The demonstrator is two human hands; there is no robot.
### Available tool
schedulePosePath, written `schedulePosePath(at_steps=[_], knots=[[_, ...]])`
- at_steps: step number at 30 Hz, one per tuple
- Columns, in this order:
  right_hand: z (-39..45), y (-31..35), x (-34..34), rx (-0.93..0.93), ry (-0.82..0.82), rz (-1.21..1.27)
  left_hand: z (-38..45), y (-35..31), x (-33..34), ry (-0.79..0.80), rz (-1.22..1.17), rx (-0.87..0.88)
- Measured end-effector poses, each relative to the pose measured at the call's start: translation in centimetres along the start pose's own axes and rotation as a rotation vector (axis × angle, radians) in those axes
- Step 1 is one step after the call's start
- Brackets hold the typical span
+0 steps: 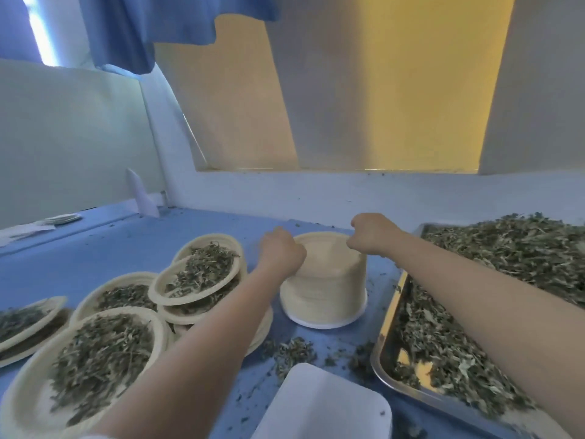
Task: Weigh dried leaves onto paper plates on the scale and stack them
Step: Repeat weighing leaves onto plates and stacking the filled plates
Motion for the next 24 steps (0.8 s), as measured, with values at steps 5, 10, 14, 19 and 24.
schedulePosePath(at_steps=[5, 10, 14, 19, 24], knots=[[0.7, -2.7, 2.5, 0.013, -0.004, 0.087, 1.9, 1.4, 3.2, 0.071, -0.073, -0.1], [1.5, -3.7, 3.8, 0.049, -0.083, 0.222, 2.5, 2.0, 4.2, 0.117, -0.123, -0.137], [1.3, -3.1, 3.5, 0.024, -0.083, 0.216, 2.5, 0.9, 3.6, 0.11, -0.003, -0.065], [1.3, -1.8, 0.2, -0.016, -0.141, 0.143, 2.3, -1.0, 0.8, 0.033, -0.032, -0.011], [-0.4, -0.3, -2.0, -0.065, -0.194, 0.145, 0.1, -1.5, -2.5, 0.044, -0.099, 0.032]])
Point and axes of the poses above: each hand's wrist, its own z-axis towards the middle knuckle, its own x-axis out of the palm, y = z × x, the point moved 8 cm from there along z, towards the middle knuckle, and after that the axes turned 13 degrees about -x, right-handed, at the moved point
